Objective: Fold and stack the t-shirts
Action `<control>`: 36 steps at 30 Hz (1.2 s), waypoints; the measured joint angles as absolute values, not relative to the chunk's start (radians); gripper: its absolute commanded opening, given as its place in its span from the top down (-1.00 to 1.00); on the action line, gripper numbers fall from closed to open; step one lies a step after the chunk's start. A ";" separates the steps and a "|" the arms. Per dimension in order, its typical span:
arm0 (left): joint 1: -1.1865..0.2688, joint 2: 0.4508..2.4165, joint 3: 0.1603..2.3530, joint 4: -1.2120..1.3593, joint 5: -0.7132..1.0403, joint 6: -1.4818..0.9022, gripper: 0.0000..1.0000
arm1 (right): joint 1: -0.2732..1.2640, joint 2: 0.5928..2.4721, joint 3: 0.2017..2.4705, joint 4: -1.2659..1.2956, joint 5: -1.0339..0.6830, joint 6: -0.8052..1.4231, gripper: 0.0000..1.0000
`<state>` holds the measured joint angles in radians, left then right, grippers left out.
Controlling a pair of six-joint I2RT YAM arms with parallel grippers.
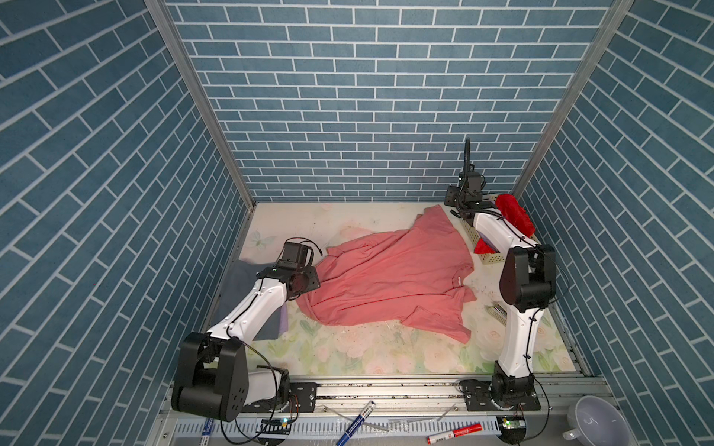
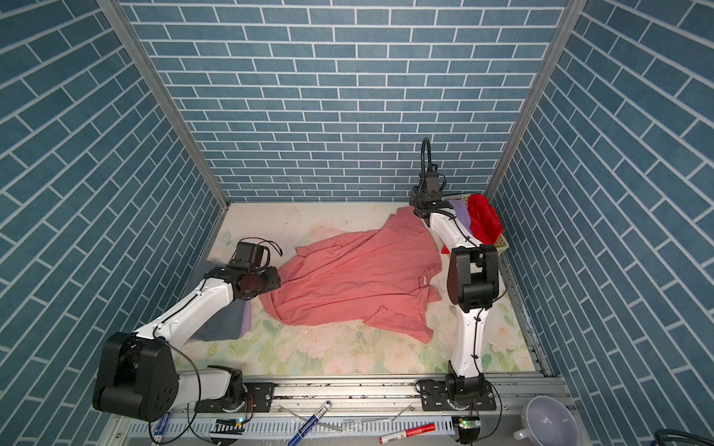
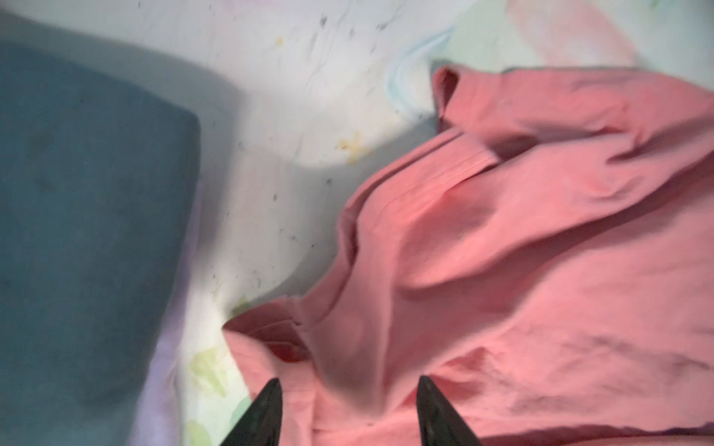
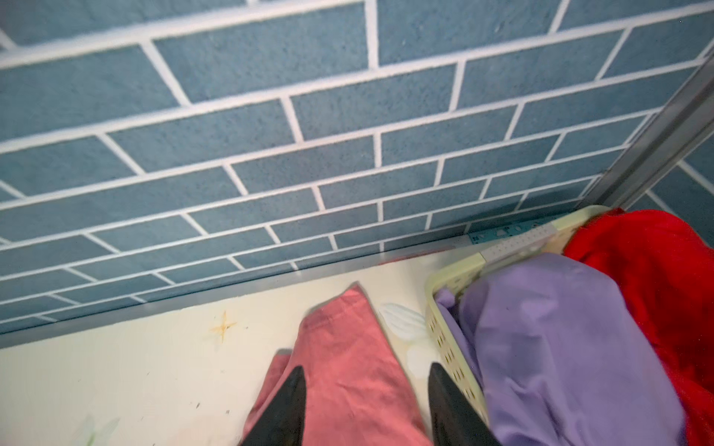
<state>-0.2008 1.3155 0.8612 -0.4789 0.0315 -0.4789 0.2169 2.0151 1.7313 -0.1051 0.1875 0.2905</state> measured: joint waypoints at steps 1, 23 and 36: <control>-0.208 1.330 0.890 -0.471 0.035 -0.466 -0.24 | 0.216 1.975 1.703 -0.115 0.173 0.302 -0.09; -0.361 1.900 1.190 -0.303 0.117 -0.496 -0.41 | 0.264 1.846 1.224 -0.154 -0.070 0.578 -0.31; -0.274 2.093 1.429 -0.242 0.114 -0.537 -0.40 | 0.262 2.247 1.632 -0.161 -0.084 0.597 -0.31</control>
